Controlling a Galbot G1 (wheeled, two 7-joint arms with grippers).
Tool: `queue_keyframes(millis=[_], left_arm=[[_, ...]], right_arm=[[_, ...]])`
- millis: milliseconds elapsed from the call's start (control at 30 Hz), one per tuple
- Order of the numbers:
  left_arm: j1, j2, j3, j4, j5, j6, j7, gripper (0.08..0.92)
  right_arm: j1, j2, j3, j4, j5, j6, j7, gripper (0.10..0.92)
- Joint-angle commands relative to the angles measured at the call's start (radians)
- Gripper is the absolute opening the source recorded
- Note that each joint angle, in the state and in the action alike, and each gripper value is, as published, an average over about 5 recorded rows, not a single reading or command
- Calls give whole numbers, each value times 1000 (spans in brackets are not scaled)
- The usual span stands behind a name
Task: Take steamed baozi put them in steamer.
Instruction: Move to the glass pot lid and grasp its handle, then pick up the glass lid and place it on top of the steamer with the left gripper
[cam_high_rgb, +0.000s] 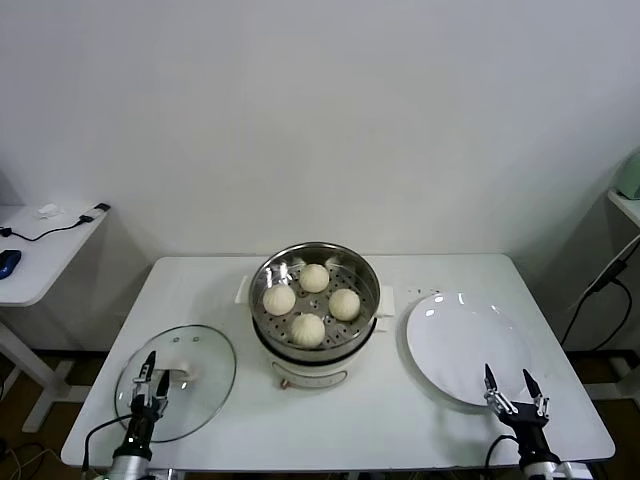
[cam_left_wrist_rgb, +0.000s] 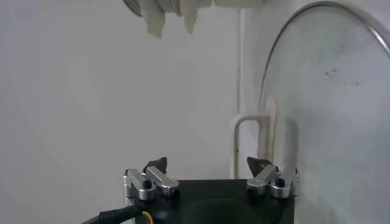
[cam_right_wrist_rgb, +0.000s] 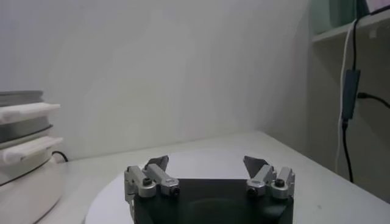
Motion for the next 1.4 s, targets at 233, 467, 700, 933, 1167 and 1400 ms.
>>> queue_keyframes(millis=[233,467,700,933,1167,1400], left_arm=[[-54,28,7,95,31,0,-19,777],[-59,27,7,103,42,-12,-29,575],[-79,25,10,137,67,-34,-41,376],[-70,27,0,102,44,-42,-41,180],[35,58,-23,-166,-135,23,91,132],[120,128,-80,-474,-387,227,317,132]], right_arm=[[-8,7,-1,-12,-5,7,-7,823],[-9,11,-6,-16,-8,7,-17,823],[-13,14,-7,-17,-14,9,-21,823],[-16,16,-8,-15,-20,10,-23,823],[-18,16,-9,-11,-28,8,-28,823],[-22,16,-12,-10,-50,-2,-26,823]])
